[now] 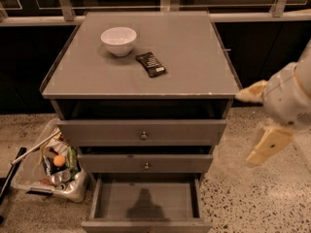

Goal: Close bottom drawer

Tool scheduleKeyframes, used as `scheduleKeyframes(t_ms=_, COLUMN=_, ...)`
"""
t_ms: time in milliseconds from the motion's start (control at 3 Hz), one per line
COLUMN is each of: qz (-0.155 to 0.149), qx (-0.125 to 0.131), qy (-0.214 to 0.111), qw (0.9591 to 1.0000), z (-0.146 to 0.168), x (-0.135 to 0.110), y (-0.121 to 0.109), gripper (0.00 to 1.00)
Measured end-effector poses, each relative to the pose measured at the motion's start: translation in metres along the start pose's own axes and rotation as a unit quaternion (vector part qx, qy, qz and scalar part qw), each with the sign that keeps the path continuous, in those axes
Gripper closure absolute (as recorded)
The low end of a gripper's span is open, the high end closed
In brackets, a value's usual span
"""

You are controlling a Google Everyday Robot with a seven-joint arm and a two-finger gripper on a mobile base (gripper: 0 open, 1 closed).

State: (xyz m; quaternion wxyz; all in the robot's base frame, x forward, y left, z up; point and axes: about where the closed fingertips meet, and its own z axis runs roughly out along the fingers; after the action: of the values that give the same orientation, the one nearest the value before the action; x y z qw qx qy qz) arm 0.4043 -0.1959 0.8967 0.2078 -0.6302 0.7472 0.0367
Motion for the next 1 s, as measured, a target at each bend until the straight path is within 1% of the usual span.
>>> scheduleKeyframes(t_ms=333, qz=0.002, qx=-0.006, qy=-0.032, qw=0.9995, z=0.047, x=0.024, y=0.012, gripper=0.42)
scheduleKeyframes(t_ms=667, qz=-0.003, qx=-0.01, qy=-0.028, qw=0.9996, z=0.061, x=0.032, y=0.01, gripper=0.65)
scheduleKeyframes(t_ms=1000, qz=-0.003, qx=-0.01, qy=-0.028, qw=0.9996, z=0.061, x=0.032, y=0.01, gripper=0.89)
